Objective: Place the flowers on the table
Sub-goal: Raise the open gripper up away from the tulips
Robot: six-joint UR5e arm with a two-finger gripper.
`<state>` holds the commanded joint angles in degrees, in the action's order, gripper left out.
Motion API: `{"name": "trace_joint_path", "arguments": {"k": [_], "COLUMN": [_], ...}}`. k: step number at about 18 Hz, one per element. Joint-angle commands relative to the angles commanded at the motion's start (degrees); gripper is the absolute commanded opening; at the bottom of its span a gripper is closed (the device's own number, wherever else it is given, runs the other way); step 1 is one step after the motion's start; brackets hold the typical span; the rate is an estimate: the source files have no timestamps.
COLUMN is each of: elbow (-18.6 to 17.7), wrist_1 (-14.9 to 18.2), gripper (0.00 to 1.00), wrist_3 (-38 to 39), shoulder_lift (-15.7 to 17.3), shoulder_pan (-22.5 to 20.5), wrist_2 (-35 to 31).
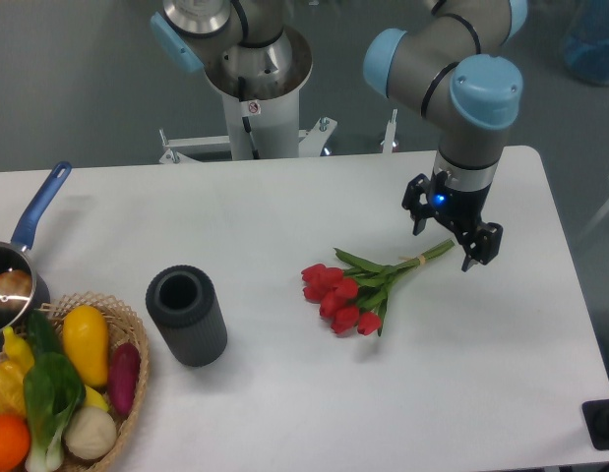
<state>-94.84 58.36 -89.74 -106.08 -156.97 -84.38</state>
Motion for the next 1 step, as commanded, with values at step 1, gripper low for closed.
{"name": "trace_joint_path", "arguments": {"k": [1], "elbow": [0.4], "wrist_1": [0.0], "gripper": [1.00], "wrist_3": [0.1], "shoulder_lift": [-0.1], "shoulder_pan": [-0.1], "wrist_2": [0.1]}}
